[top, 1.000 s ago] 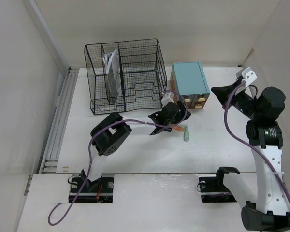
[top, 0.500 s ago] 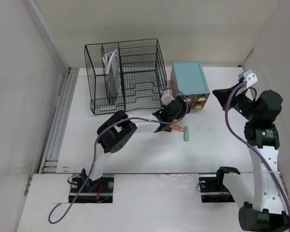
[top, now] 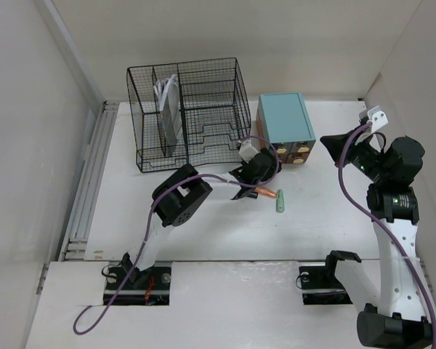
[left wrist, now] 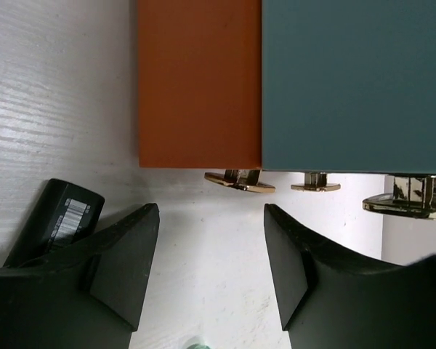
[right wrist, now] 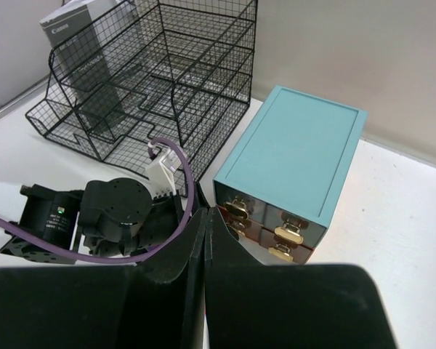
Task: Organize the desk
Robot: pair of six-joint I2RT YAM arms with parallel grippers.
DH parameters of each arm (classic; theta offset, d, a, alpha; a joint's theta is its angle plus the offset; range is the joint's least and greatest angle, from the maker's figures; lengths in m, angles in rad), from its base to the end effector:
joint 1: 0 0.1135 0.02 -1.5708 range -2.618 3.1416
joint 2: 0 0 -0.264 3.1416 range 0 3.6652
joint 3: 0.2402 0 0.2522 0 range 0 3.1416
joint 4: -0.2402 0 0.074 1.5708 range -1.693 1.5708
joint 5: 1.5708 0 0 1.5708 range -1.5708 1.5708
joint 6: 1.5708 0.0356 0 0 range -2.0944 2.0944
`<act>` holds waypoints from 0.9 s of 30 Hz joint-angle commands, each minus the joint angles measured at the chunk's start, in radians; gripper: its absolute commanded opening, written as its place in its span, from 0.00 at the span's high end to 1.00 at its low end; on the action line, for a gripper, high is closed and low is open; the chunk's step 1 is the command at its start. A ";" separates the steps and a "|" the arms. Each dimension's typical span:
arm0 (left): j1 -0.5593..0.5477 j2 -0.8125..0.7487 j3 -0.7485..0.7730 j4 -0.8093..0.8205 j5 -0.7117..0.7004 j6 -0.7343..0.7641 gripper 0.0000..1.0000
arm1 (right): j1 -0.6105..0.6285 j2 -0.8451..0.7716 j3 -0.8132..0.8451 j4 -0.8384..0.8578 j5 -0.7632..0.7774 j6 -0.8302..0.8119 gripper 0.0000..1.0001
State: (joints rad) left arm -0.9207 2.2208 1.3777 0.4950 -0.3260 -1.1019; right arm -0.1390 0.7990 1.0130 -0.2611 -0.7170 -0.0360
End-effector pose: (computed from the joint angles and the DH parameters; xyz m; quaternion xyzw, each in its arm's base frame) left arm 0.3049 -0.3822 0.1439 -0.1659 0.7963 -0.4095 0.4132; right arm 0.1649 0.0006 0.4086 -0.2070 0.6891 0.1964 0.6661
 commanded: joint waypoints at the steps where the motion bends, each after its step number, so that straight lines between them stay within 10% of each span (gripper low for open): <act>1: 0.022 0.019 0.034 0.056 -0.004 0.000 0.43 | -0.010 -0.012 -0.004 0.068 -0.029 0.018 1.00; 27: 0.031 0.068 0.004 0.277 -0.048 -0.127 0.54 | -0.010 -0.040 -0.040 0.068 -0.079 0.008 1.00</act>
State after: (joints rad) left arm -0.9123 2.2971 1.3746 0.7006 -0.3225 -1.2186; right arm -0.1436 0.7723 0.9775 -0.2523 -0.7639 -0.0326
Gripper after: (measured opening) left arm 0.457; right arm 0.009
